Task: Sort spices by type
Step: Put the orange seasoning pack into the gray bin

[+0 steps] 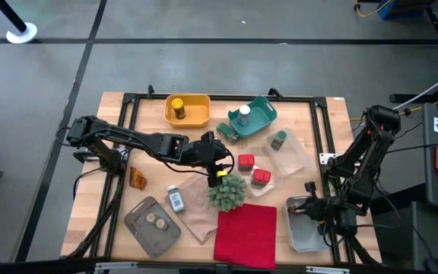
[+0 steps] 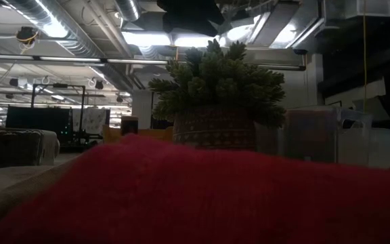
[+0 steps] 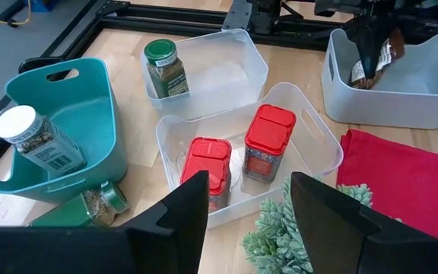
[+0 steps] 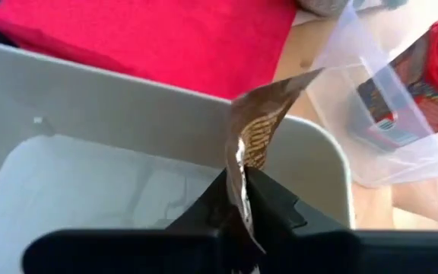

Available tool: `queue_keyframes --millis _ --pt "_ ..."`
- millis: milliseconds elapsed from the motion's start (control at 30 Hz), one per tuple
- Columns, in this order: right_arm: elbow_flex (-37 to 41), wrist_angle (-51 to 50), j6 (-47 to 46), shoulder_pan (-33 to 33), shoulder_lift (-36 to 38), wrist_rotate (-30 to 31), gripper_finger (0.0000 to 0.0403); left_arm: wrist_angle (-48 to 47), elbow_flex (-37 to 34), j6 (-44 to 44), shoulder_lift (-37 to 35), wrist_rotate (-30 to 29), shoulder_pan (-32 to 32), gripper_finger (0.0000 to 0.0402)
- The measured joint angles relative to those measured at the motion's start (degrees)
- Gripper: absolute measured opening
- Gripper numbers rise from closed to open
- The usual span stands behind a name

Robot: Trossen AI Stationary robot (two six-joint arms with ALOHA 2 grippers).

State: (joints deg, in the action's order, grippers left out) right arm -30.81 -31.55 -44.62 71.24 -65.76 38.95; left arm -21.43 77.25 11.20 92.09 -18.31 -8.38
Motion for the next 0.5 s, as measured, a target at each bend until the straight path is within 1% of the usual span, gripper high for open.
queue_keyframes --millis 133,300,400,500 --pt "0.00 0.12 0.03 0.00 0.00 -1.51 0.0030 0.02 0.00 0.00 0.00 0.00 0.00 0.0170" --pt "0.00 0.11 -0.02 0.00 0.00 -1.77 0.0038 0.02 0.00 0.00 0.00 0.00 0.00 0.0170" --pt "0.00 0.30 -0.09 0.00 0.00 -2.08 0.0051 0.02 0.00 -0.01 0.00 0.00 0.00 0.0170" --pt "0.00 0.39 -0.13 0.00 -0.02 -2.25 0.0077 0.02 0.00 -0.02 0.00 0.00 0.01 0.0170"
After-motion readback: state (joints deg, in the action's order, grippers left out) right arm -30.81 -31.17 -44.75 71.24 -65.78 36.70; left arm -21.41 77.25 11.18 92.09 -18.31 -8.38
